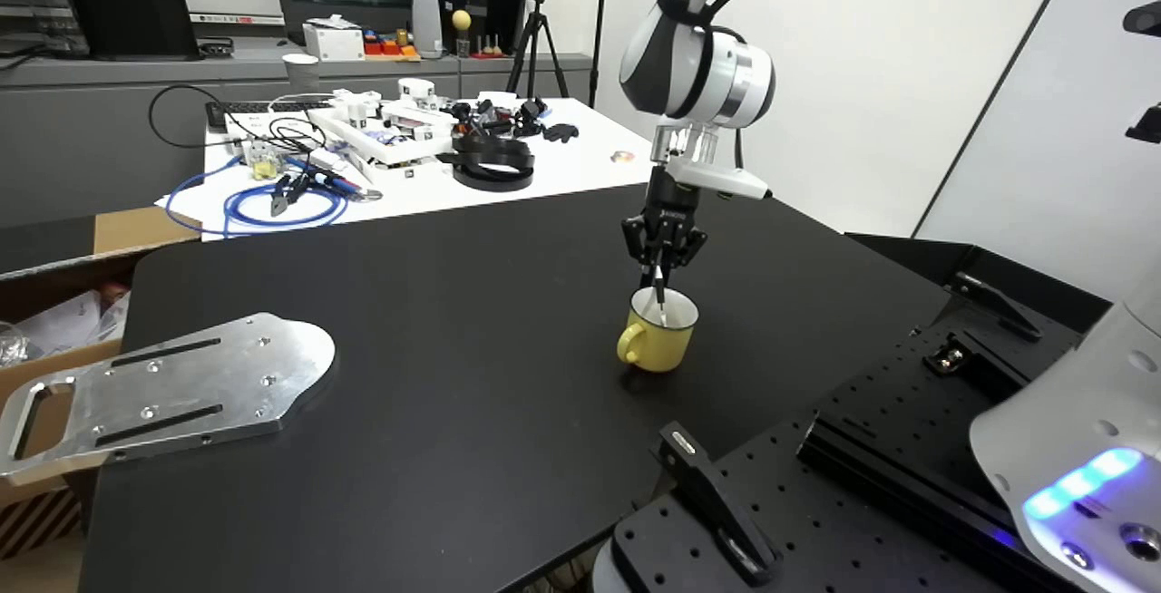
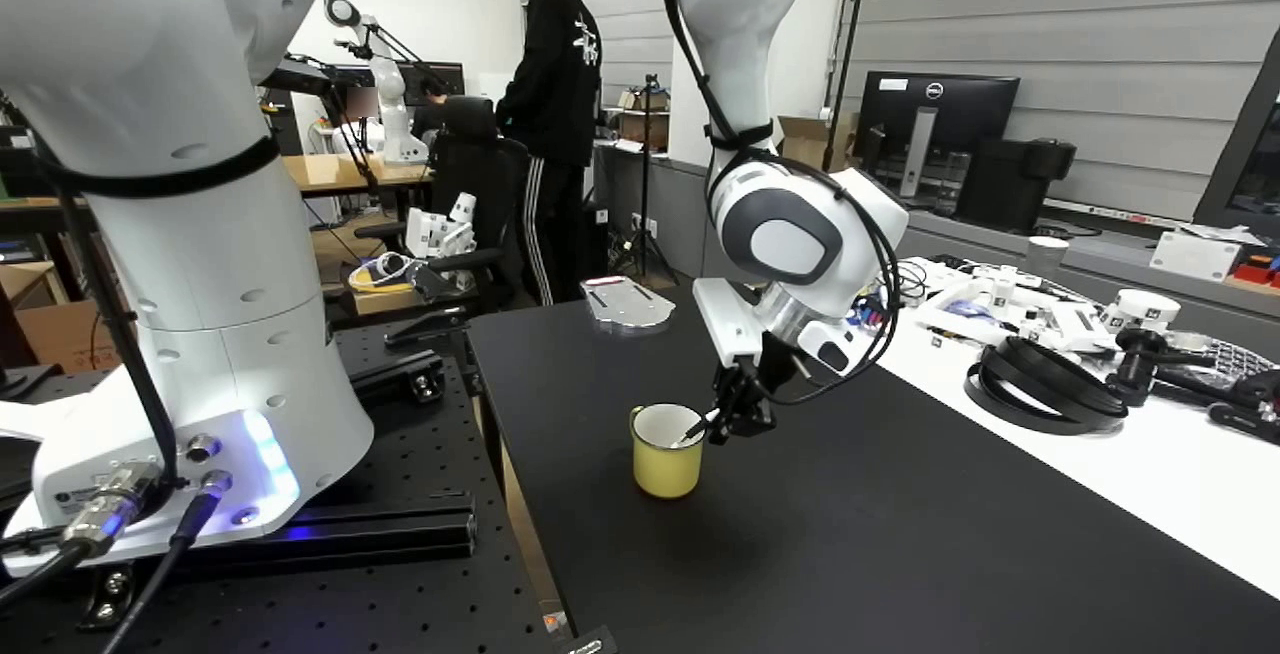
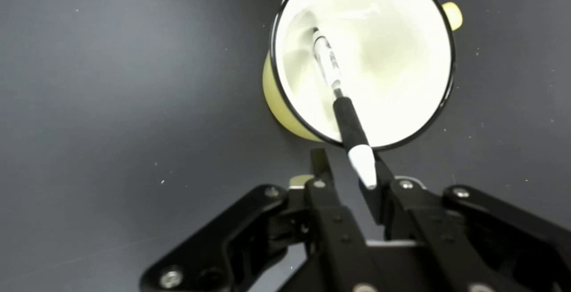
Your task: Remove the pen from the cup and put it on the table
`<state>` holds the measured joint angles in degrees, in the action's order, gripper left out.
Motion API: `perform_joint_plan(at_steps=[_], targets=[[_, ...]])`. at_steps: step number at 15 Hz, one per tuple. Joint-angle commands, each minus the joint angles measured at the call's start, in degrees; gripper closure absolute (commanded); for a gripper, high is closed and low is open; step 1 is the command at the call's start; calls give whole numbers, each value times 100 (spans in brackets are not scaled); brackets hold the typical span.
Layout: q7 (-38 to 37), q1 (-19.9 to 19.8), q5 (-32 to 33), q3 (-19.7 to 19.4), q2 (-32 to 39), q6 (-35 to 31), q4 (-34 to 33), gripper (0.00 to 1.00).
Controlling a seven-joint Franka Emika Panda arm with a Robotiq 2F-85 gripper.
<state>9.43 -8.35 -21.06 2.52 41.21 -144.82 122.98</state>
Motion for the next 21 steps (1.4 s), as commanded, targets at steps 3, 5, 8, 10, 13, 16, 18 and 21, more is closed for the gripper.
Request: perform_joint_plan(at_steps=[3,5,8,10,13,16,18,21], targets=[[-396,26,275,-39,8,245,-202,37],[-474,59,334,-64,-35,249,-188,23],[-574,64,367,-55,-88,430,-189,3],[-581,63,344,-28,-146,535,-167,0],[-632,93,334,-39,-246,733,-139,0],[-670,98,318,-53,-351,932,-122,0],[-646,95,303,-56,-381,948,-102,25],[-628,83,281,-51,-386,1002,-108,42]])
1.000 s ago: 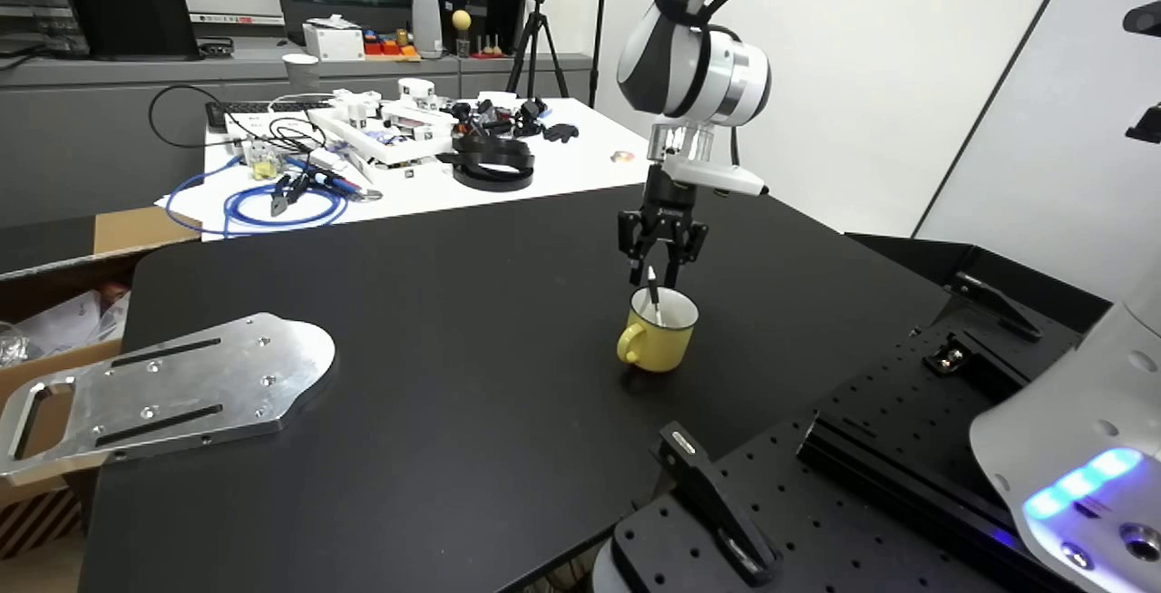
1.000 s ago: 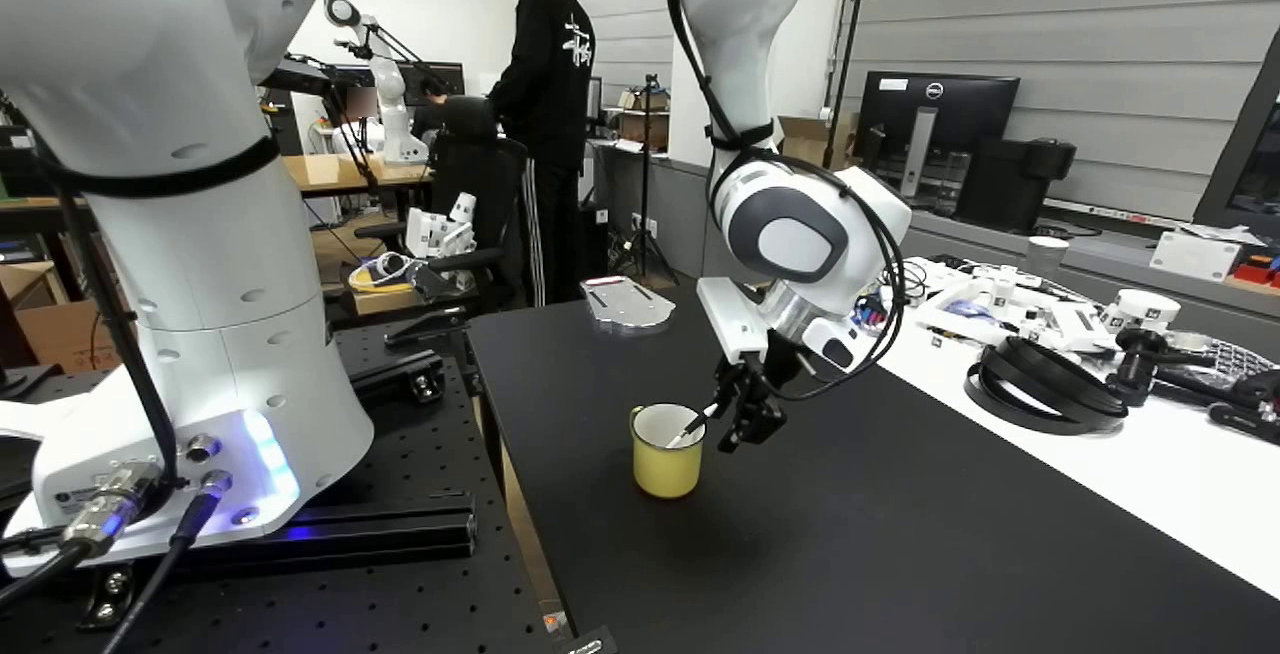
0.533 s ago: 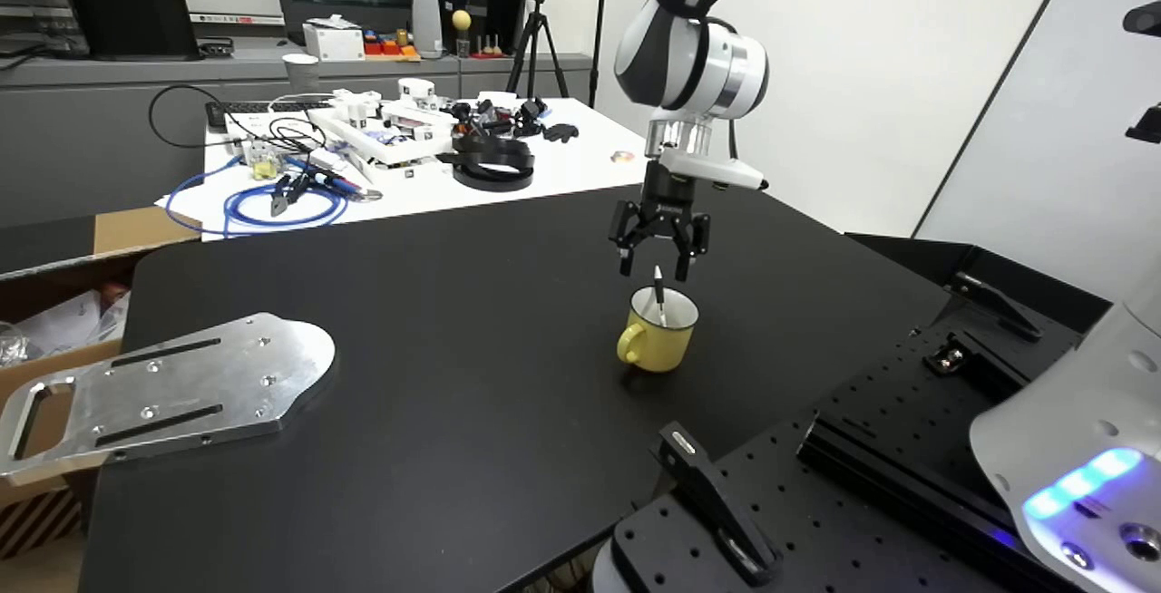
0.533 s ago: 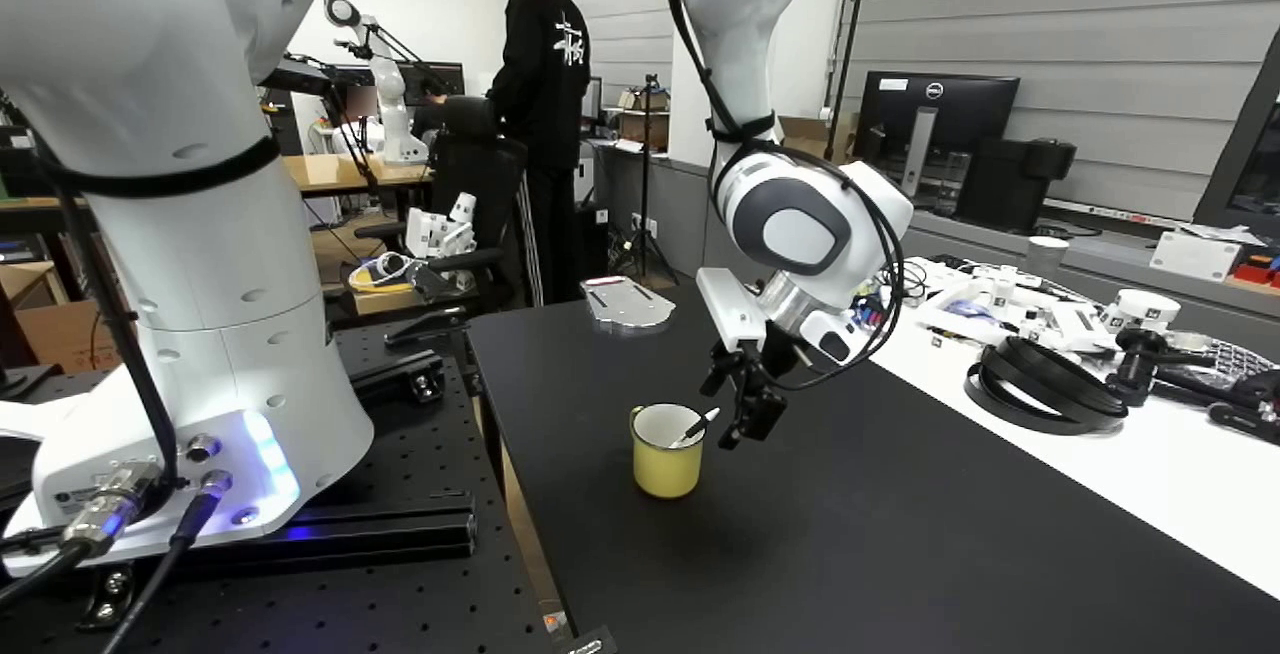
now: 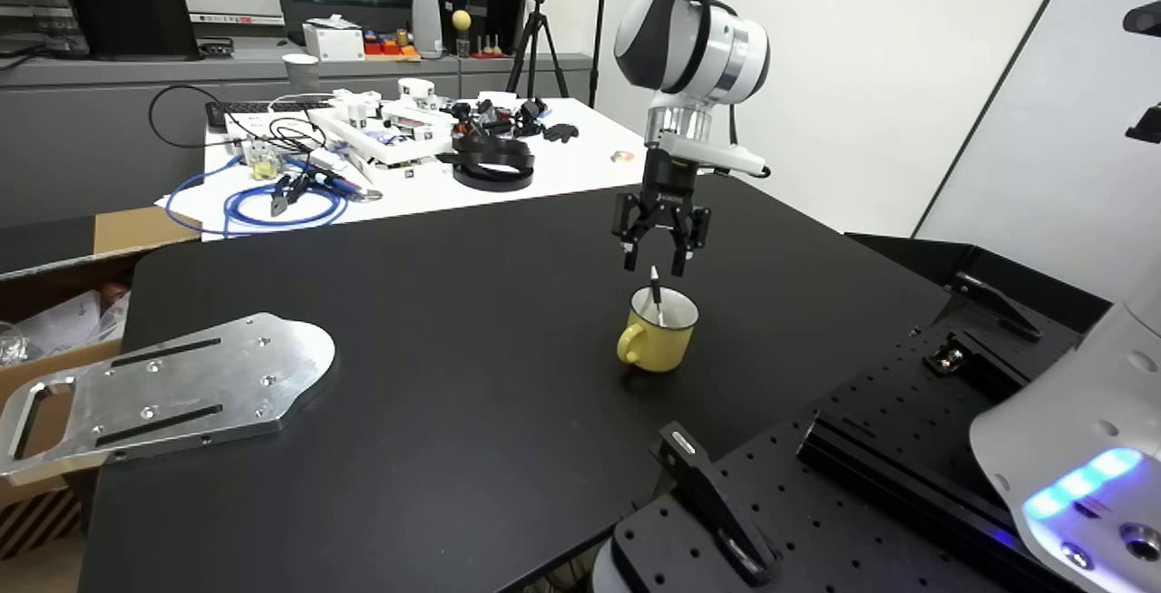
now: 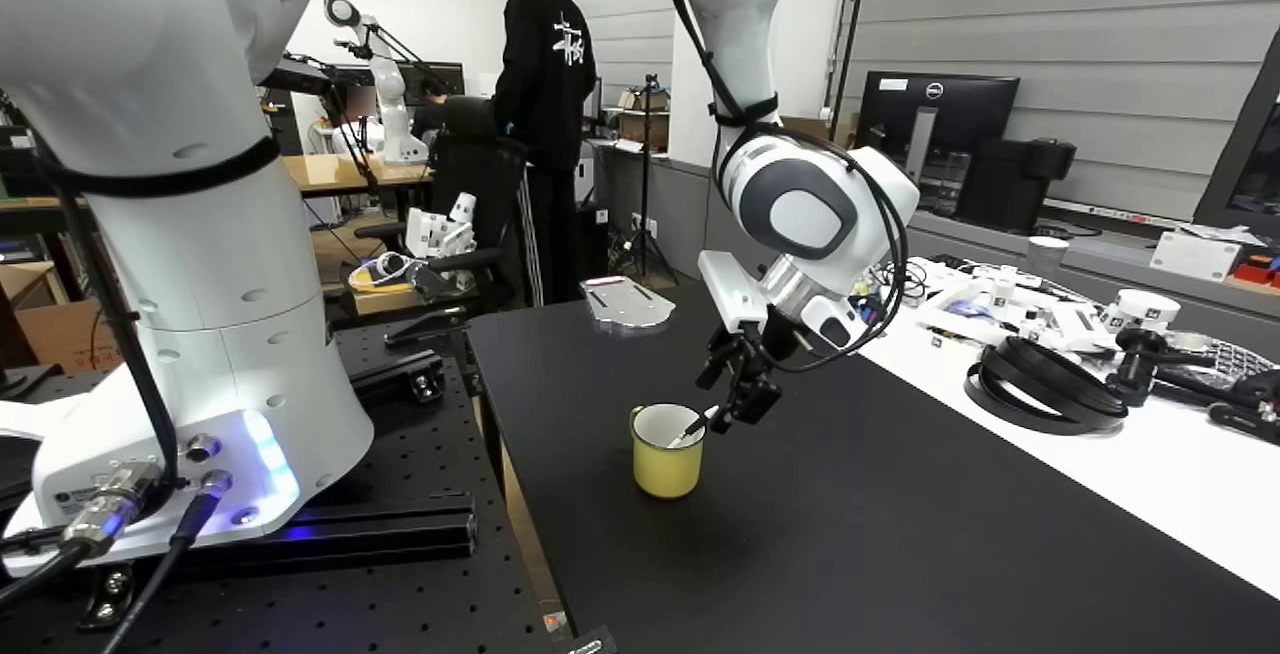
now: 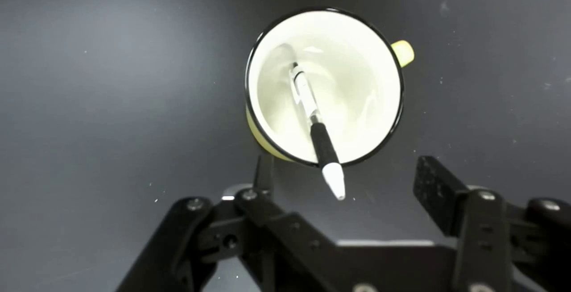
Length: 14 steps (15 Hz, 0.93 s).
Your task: Remove the pen from the cup and put it on the table
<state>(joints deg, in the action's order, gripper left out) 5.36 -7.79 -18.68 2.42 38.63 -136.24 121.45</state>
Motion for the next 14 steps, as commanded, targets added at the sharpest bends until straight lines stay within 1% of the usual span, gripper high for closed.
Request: perform_joint_plan(at_steps=[1,3,5,8,10,12,14], targets=[[-189,16,35,-33,-134,123,59,49],[-152,-7,3,-15,-136,89,72,63],[-123,-28,-29,-3,-132,72,75,75],[-90,-58,-48,0,-140,60,81,97],[-77,-87,-61,0,-157,66,76,100],[-80,-104,-61,0,-201,103,64,97],[-90,-108,-54,-2,-288,154,54,97]])
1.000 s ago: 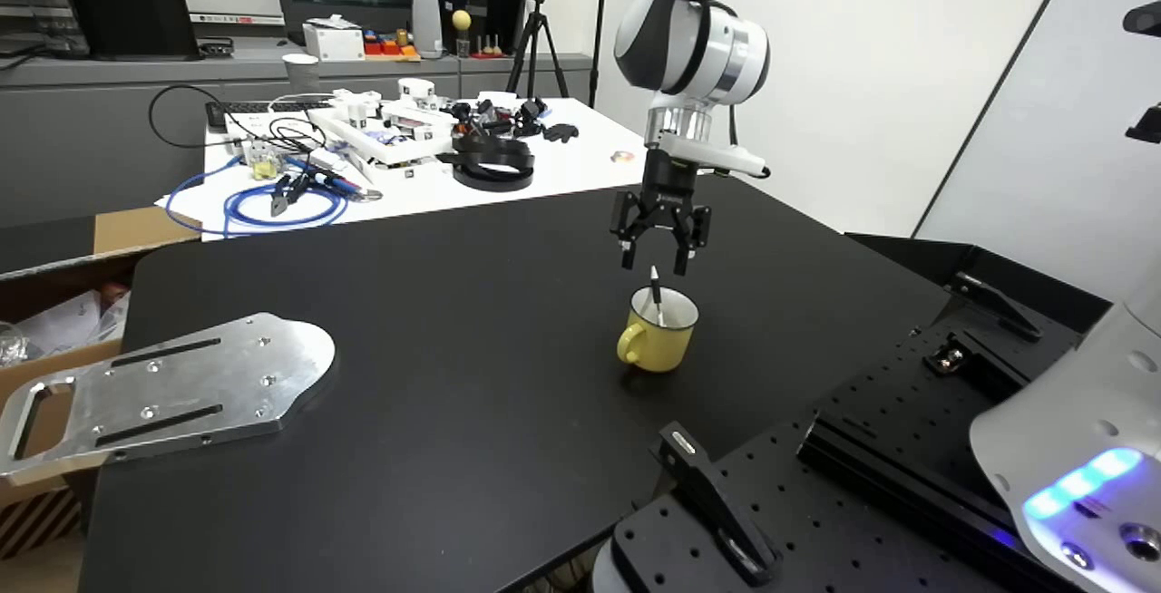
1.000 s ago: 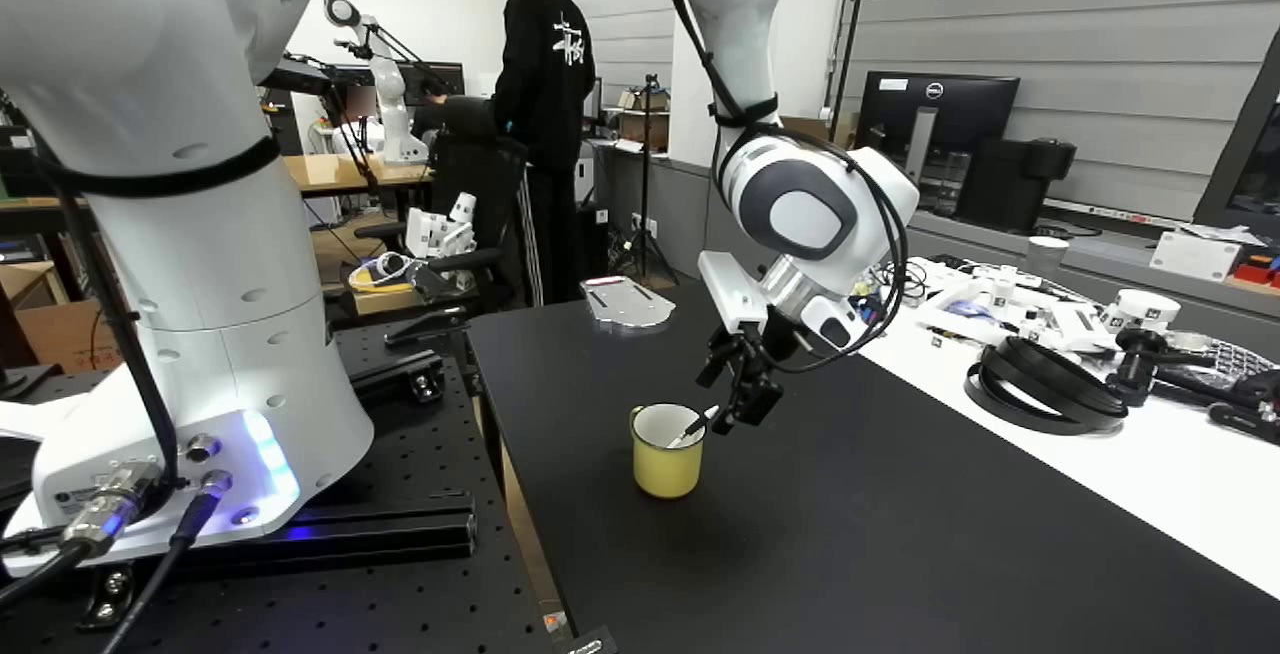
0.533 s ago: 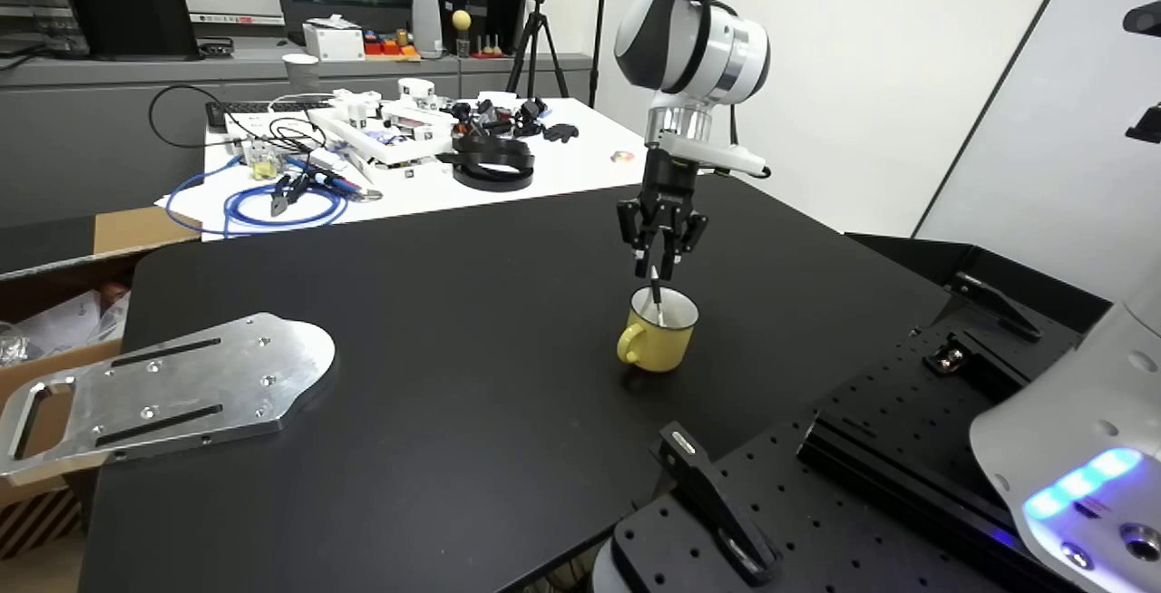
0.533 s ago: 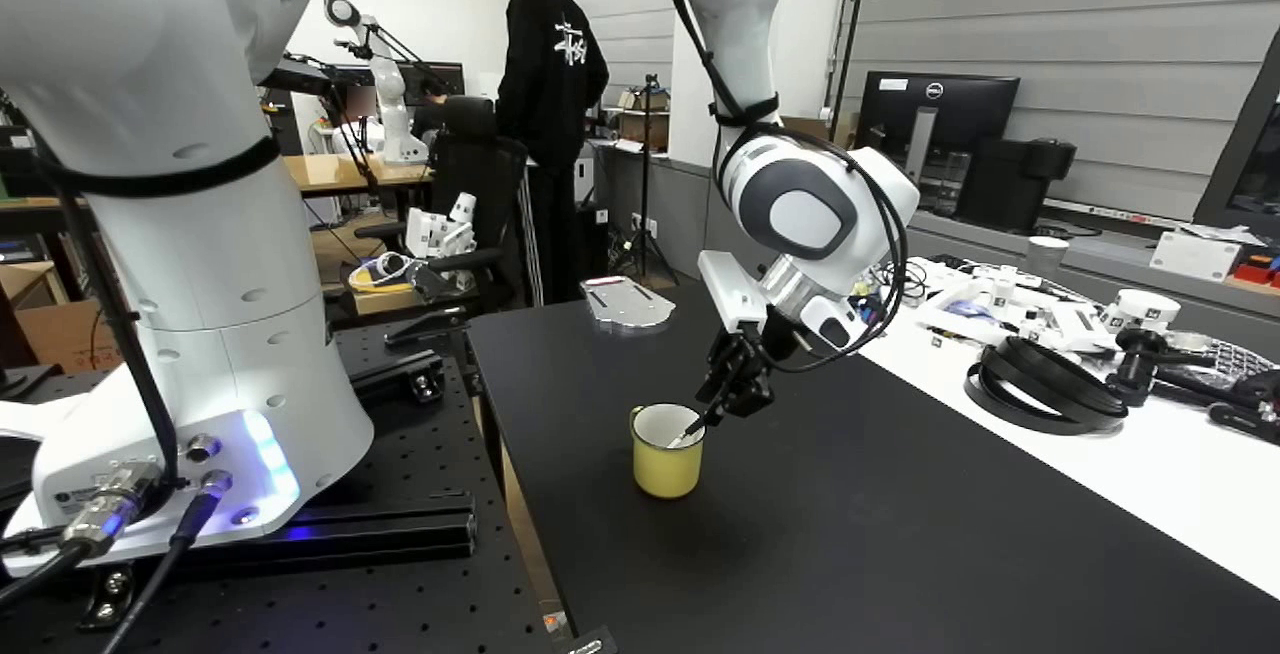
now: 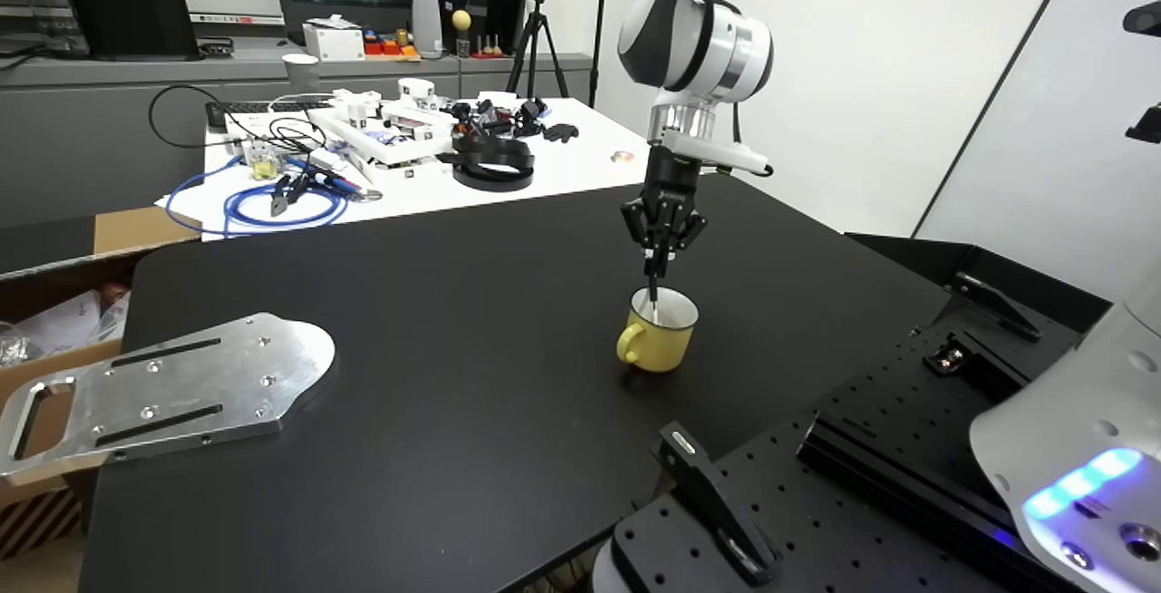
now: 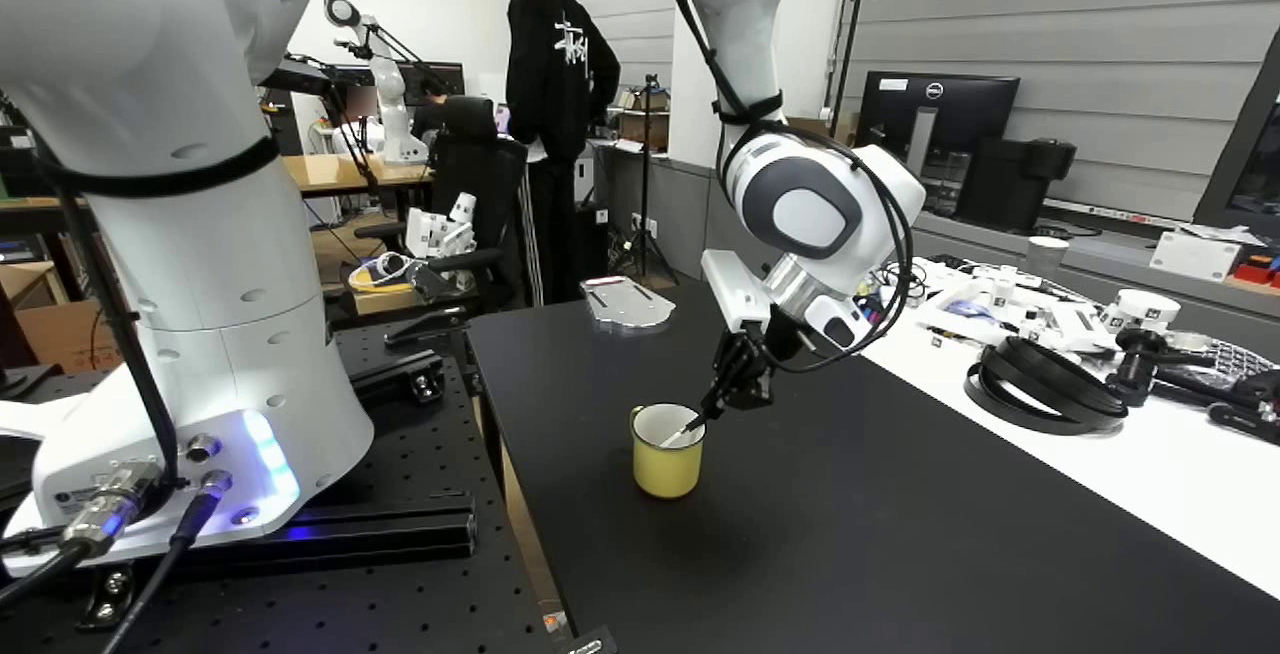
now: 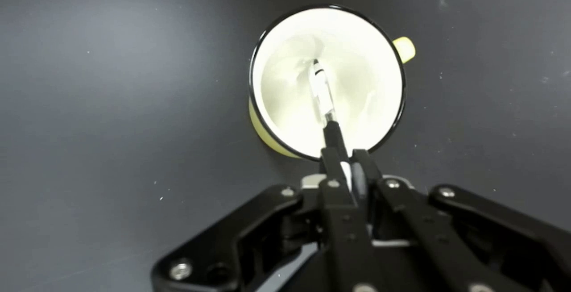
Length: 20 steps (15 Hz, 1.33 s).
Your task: Remove the pen from the cup and put it on the table
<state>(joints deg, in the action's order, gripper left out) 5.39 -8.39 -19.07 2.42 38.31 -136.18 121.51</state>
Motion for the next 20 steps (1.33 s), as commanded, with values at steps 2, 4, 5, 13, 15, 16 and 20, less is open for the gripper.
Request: perform_joint_plan(at_steps=[2,4,5,13,15,16,20], targets=[[-100,-44,-6,-4,-401,201,46,97],[-103,-34,-5,-9,-561,241,48,97],[-98,-35,-14,-8,-659,292,44,97],[-36,-49,-256,-27,-1567,474,54,97],[43,-117,-567,-8,-1684,373,38,97],[103,-188,-854,23,-1696,343,6,97],[523,-472,-2337,105,-1420,59,-160,97]])
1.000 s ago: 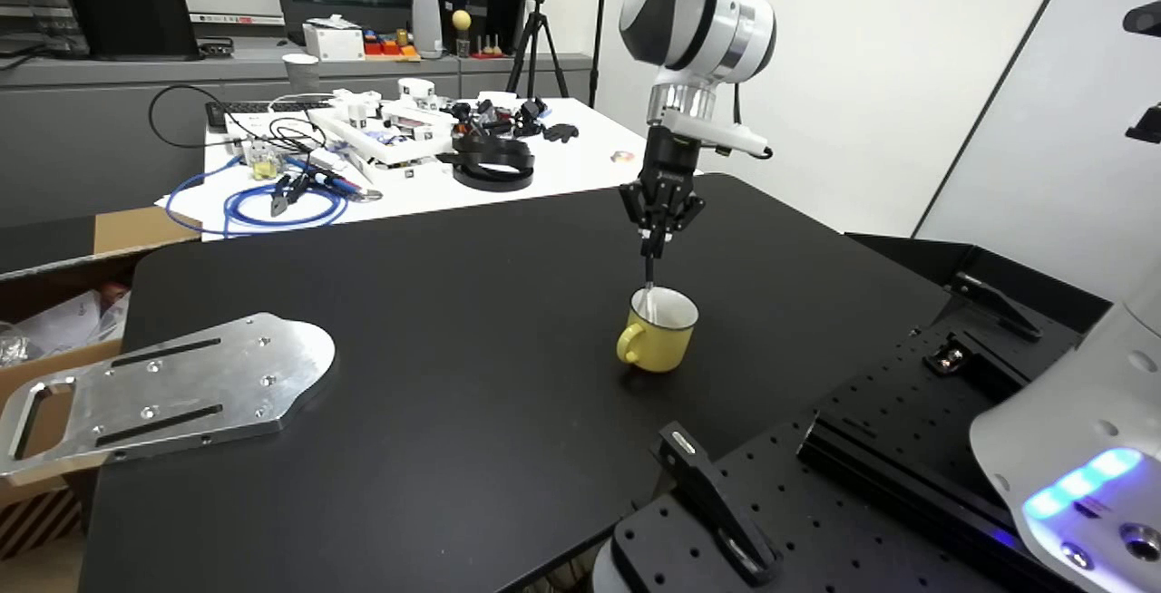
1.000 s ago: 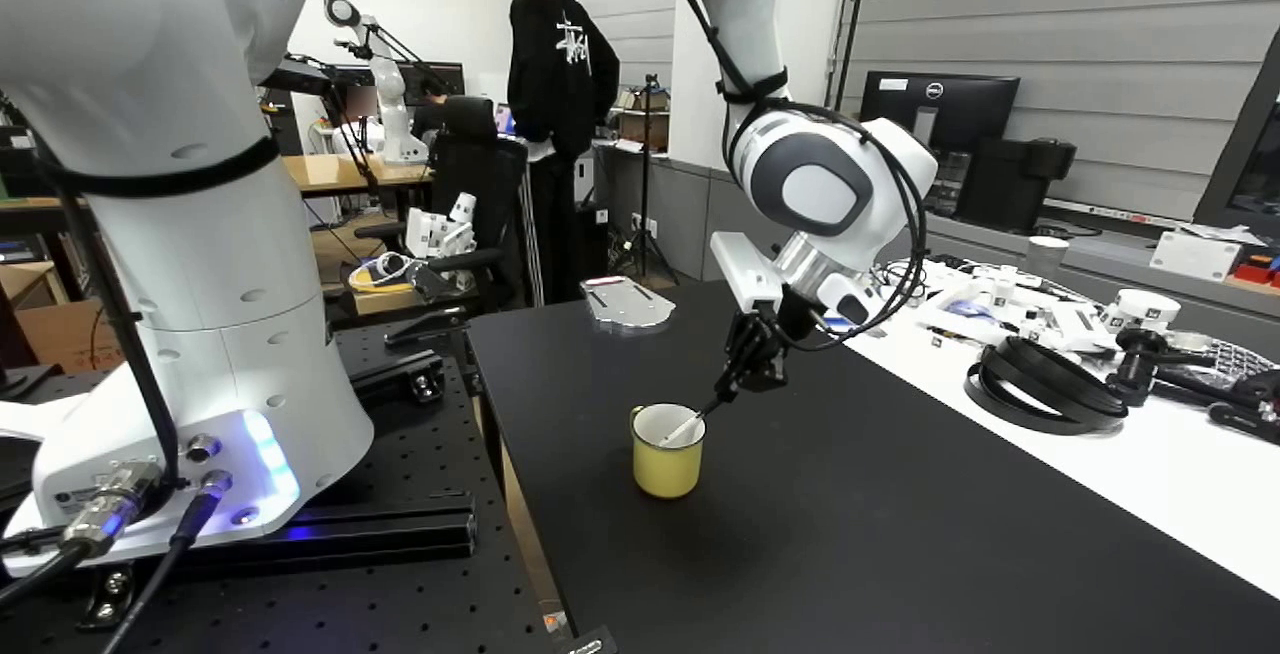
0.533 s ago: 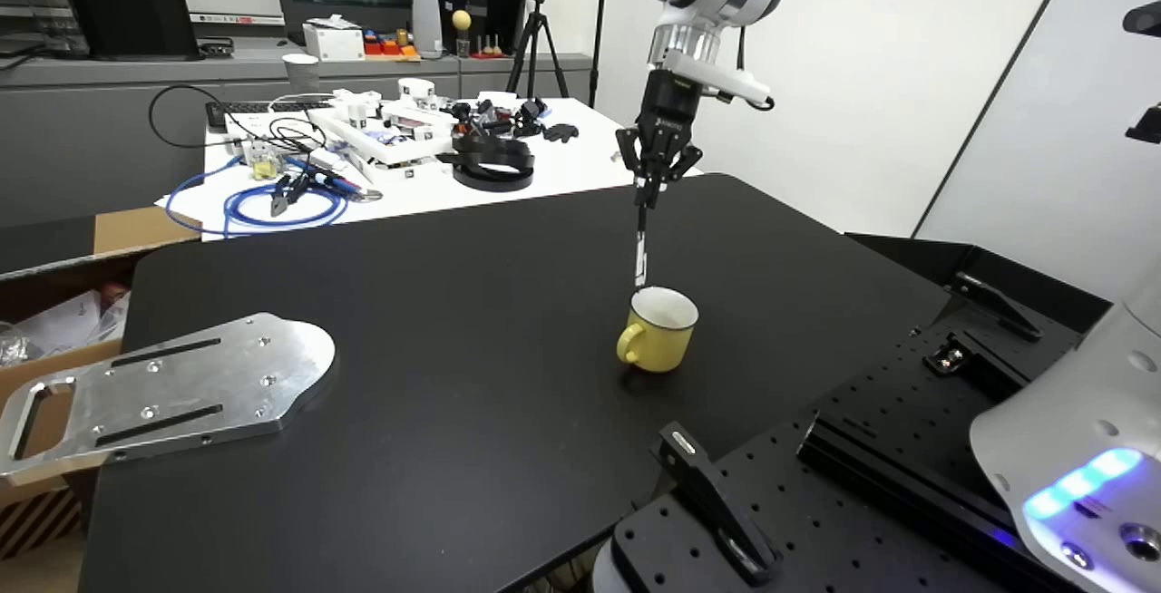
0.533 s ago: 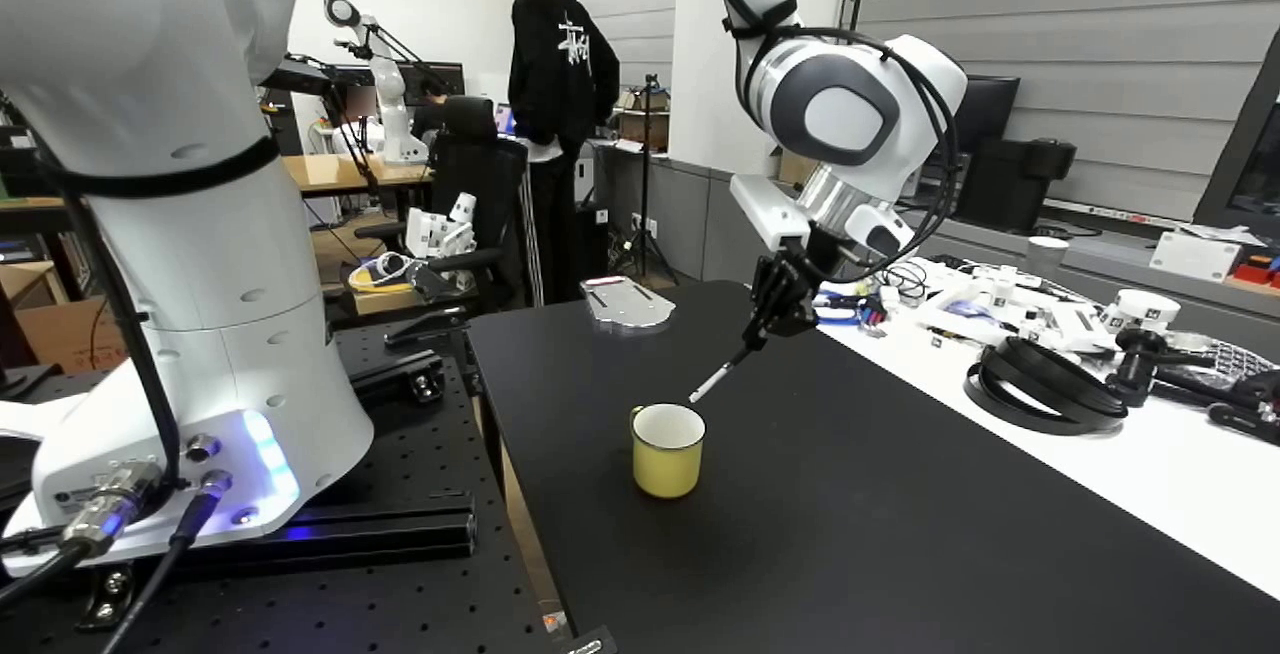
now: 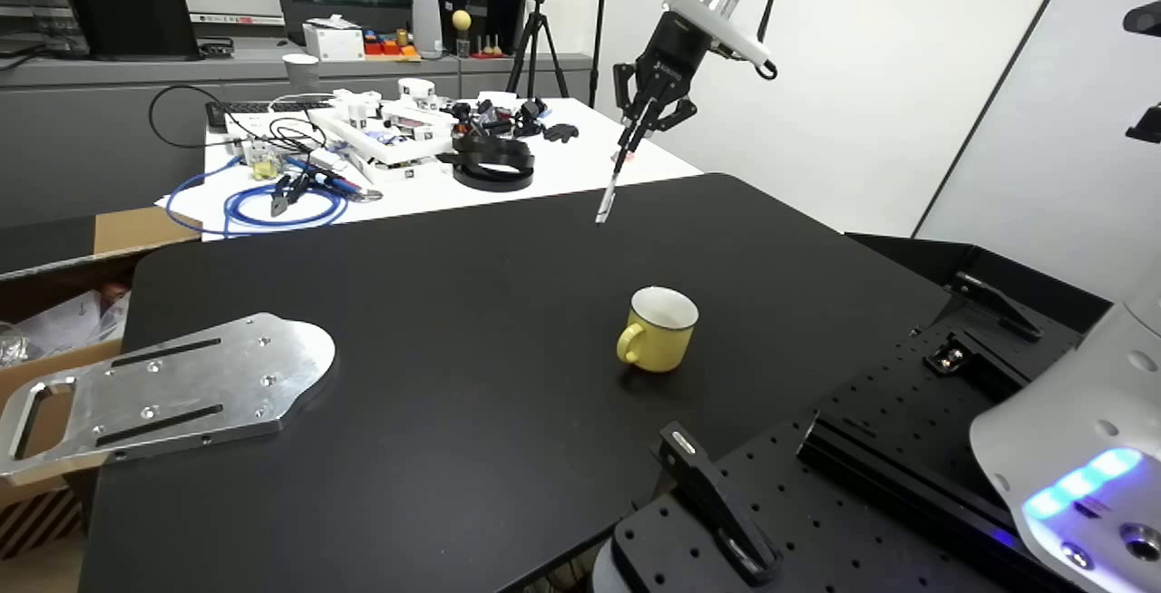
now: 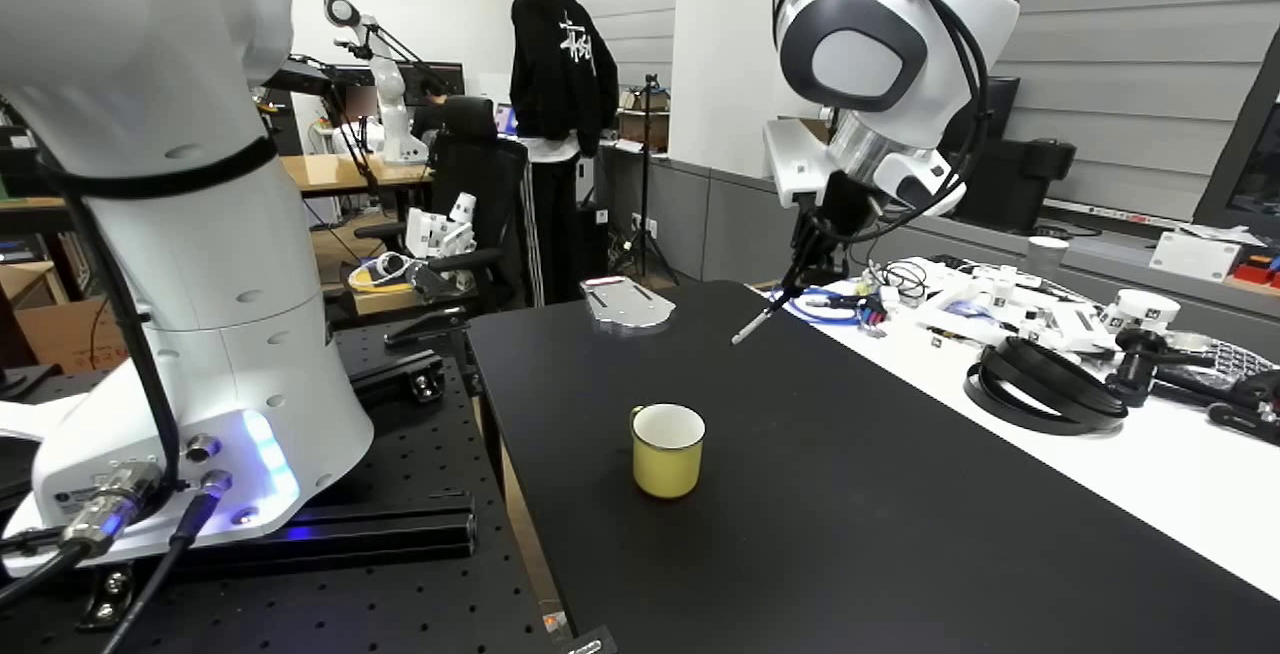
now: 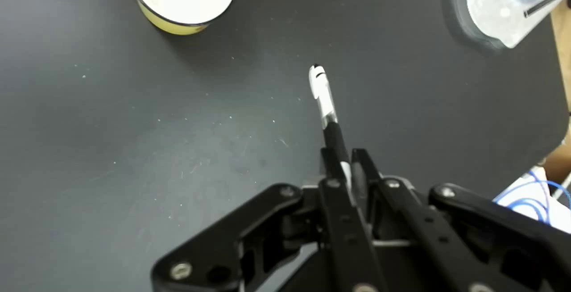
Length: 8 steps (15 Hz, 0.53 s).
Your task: Remove the pen from the cup and put it on the table
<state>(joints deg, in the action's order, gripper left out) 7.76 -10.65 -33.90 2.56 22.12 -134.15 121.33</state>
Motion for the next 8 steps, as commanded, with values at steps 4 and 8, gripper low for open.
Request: perform_joint_plan(at_steps=[4,8], targets=[[921,-362,-2499,137,692,-560,-314,97],[1089,-341,-3696,82,1538,-330,-817,97]])
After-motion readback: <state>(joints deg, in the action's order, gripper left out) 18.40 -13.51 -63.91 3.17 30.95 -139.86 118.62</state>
